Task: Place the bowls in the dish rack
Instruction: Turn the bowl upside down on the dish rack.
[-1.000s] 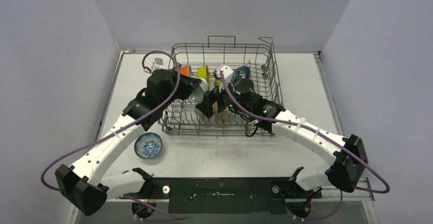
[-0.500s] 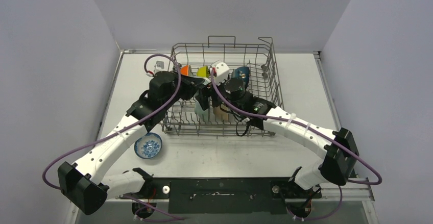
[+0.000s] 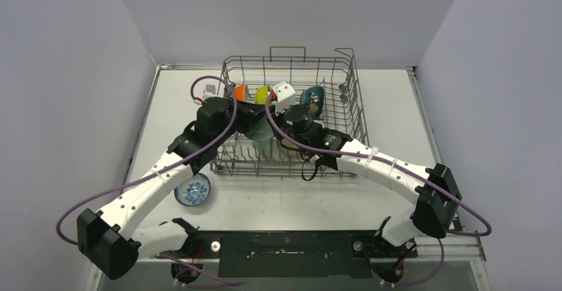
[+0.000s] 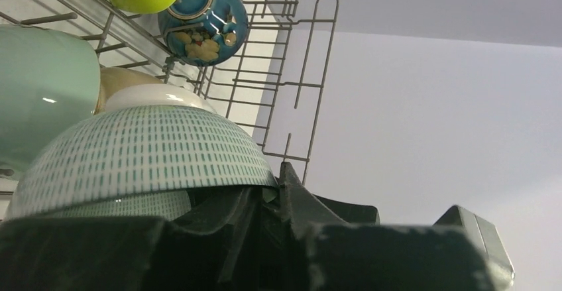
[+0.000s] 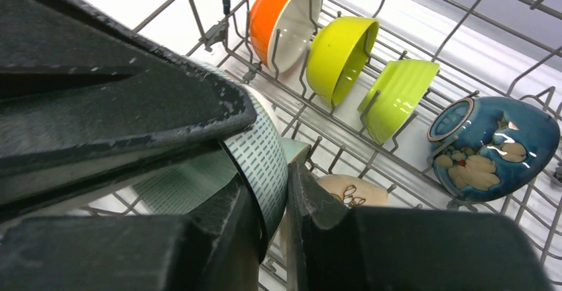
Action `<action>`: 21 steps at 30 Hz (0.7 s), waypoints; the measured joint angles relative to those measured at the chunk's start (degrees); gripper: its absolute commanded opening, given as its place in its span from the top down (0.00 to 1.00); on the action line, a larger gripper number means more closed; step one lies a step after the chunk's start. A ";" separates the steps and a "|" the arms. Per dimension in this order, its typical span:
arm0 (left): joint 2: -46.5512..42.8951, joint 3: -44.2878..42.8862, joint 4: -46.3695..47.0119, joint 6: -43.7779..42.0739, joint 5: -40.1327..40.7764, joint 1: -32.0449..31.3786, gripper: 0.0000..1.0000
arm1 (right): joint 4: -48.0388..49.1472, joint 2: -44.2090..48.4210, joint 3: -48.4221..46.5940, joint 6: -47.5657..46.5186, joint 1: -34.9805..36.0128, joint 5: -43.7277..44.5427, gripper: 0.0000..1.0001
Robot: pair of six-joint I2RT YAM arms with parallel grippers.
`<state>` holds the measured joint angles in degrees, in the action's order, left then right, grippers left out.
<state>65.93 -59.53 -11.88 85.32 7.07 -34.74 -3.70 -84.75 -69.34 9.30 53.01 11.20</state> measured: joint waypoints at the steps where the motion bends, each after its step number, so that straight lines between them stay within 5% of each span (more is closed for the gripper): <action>1: 0.00 0.28 0.42 -0.09 -0.07 -0.07 0.73 | 0.02 -0.15 0.00 -0.07 0.00 0.33 0.95; 9: -3.72 5.79 13.11 -5.11 -3.98 1.64 0.22 | -1.51 -0.44 0.00 2.03 -2.89 -3.15 0.95; 21: -14.47 10.97 21.35 -17.35 -13.38 14.75 0.07 | -3.87 -0.68 0.02 8.11 -17.22 -24.59 0.95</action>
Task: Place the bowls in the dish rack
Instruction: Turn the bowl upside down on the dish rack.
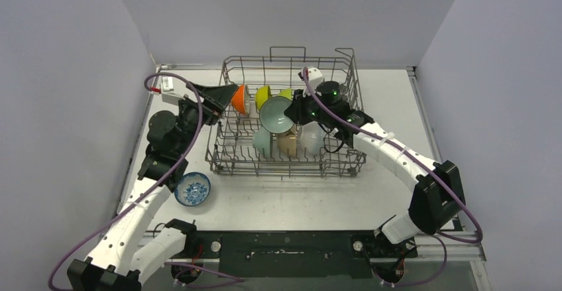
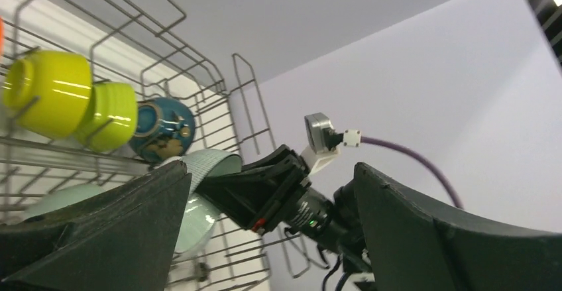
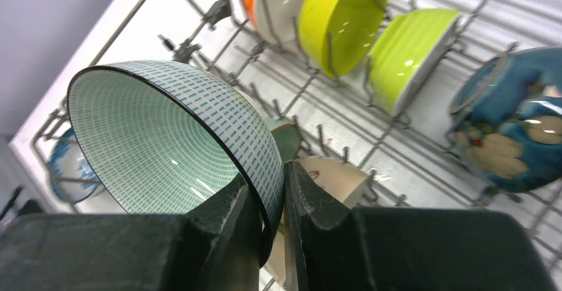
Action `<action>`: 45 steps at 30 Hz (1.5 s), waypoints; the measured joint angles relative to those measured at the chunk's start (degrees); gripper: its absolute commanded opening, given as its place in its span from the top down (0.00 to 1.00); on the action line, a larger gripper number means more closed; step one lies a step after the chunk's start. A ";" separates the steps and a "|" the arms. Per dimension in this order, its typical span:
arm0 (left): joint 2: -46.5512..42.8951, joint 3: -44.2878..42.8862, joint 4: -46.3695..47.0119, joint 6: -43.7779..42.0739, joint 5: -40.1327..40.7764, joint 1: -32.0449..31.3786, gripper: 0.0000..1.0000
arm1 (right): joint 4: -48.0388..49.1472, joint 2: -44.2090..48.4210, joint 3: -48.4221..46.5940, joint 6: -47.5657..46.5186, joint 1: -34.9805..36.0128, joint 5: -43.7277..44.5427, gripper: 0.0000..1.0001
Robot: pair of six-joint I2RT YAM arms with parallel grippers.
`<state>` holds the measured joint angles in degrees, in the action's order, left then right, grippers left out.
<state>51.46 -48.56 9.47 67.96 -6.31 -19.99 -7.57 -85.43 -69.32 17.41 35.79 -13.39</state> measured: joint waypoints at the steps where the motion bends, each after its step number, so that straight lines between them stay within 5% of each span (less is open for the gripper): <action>1: -0.50 -0.02 -0.85 -1.51 -0.76 1.36 0.06 | 0.07 -0.33 0.00 0.52 -0.76 -2.51 0.95; 10: -1.38 0.11 -12.68 -15.87 -14.05 5.14 0.05 | 2.99 -6.01 0.00 7.85 -5.31 -24.52 0.95; 19: 0.83 7.39 -6.19 -15.21 -28.52 5.46 0.05 | 9.22 -7.91 0.00 14.19 -5.33 -35.85 0.95; 35: 5.68 10.93 4.33 -10.95 -29.70 2.21 0.09 | 11.87 -7.91 0.00 17.05 -5.33 -39.06 0.95; 45: 9.14 10.14 7.67 -10.21 -28.11 -0.50 0.25 | 11.87 -7.93 0.00 17.42 -5.33 -39.15 0.95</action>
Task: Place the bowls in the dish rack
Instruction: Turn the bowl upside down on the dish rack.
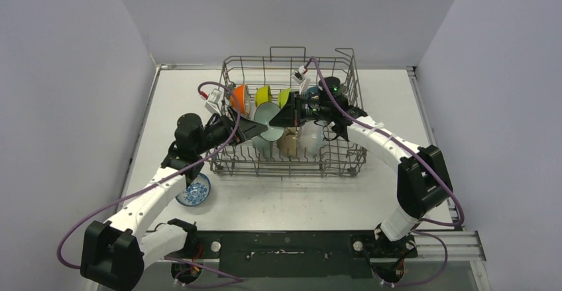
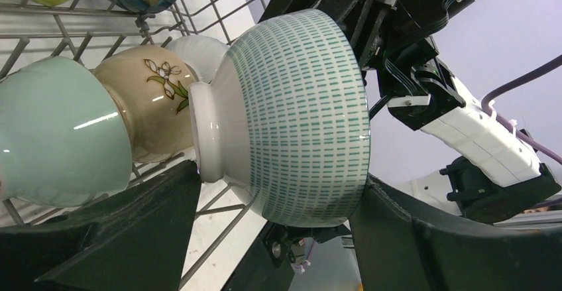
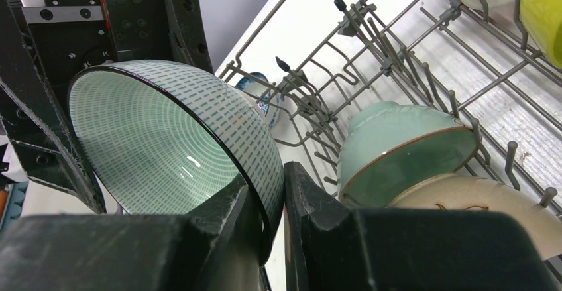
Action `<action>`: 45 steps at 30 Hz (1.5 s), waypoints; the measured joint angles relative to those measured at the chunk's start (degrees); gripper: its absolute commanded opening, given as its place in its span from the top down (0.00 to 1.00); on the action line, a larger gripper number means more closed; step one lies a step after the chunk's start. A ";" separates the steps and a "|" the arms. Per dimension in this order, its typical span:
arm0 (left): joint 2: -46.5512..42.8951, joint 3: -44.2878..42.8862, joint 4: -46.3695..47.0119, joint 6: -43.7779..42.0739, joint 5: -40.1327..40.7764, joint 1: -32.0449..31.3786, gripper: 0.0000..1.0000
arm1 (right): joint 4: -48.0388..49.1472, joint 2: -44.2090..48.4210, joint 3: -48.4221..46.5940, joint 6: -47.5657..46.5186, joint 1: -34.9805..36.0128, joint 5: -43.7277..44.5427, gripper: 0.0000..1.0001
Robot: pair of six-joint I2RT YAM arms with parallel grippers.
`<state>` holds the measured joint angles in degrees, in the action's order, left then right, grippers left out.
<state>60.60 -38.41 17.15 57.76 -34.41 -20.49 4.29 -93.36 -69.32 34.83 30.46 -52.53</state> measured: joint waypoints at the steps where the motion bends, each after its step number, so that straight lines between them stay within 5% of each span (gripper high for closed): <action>1: 0.11 0.00 0.11 0.02 0.13 -0.04 0.26 | 0.02 0.00 0.00 0.00 -0.02 0.13 0.95; 11: 0.28 -0.39 0.68 -0.09 1.51 -0.37 0.17 | 0.02 -0.07 0.00 0.20 0.28 0.46 0.95; 22: 0.28 -3.21 -3.65 -3.56 5.33 -1.70 0.30 | 0.00 -0.11 0.00 0.17 0.37 0.17 0.95; 28: 0.26 -4.07 -5.73 -3.69 5.95 -2.05 0.17 | -0.02 -0.11 0.00 0.13 0.37 0.46 0.95; 33: -0.42 -4.61 -8.72 -2.86 6.82 -2.32 0.17 | -0.02 -0.11 0.00 -0.02 0.37 0.90 0.95; 39: -1.42 -4.59 -10.16 -1.73 8.07 -2.29 0.31 | -0.02 -0.11 0.00 -0.02 0.37 1.01 0.95; 45: -1.57 -3.50 -9.09 -1.68 9.20 -2.29 0.57 | -0.81 -0.11 0.00 0.13 0.37 1.42 0.93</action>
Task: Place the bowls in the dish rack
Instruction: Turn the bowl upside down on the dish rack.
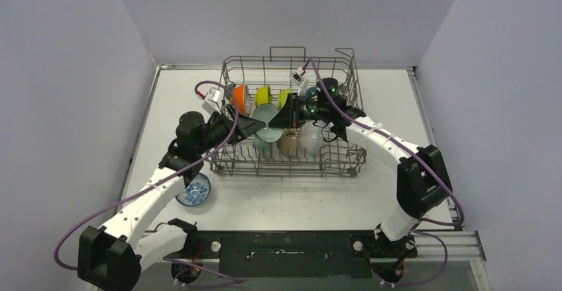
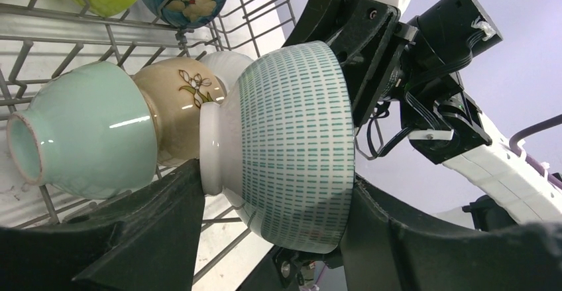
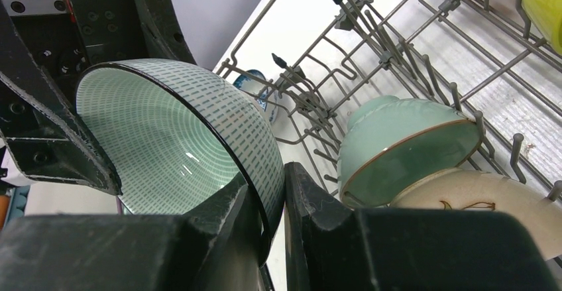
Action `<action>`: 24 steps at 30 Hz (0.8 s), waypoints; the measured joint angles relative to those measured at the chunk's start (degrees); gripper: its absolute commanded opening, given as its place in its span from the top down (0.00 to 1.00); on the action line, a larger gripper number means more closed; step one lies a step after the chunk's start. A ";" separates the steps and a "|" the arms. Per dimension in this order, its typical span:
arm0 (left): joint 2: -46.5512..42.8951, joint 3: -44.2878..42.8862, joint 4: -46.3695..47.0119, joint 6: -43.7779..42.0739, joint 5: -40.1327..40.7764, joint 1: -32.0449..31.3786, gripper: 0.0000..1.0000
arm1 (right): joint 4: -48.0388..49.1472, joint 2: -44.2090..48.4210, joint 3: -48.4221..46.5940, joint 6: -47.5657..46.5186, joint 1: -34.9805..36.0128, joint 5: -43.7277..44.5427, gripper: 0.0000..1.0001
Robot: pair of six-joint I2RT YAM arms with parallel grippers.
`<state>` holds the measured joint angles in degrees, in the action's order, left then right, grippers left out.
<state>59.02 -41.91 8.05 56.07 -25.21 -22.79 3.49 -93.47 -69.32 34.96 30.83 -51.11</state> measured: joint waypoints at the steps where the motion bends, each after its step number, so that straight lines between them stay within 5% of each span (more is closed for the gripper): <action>1: -0.02 0.17 0.15 -0.20 0.28 0.00 0.62 | -0.24 0.00 0.00 0.04 0.00 0.15 0.89; 8: -0.04 0.37 0.74 1.38 0.35 0.81 0.84 | 0.94 0.00 0.00 0.28 0.00 0.44 0.41; 16: 0.07 -0.50 -1.60 0.07 0.48 2.49 0.89 | 1.14 0.00 0.00 -0.37 -0.11 1.84 0.20; 24: 1.09 -9.70 -15.74 -10.29 4.11 2.75 0.92 | -1.09 0.11 0.00 -2.78 -0.13 4.85 0.03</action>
<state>60.12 -51.62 -7.68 45.78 -21.10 -20.03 2.39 -93.36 -69.32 32.18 30.70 -46.26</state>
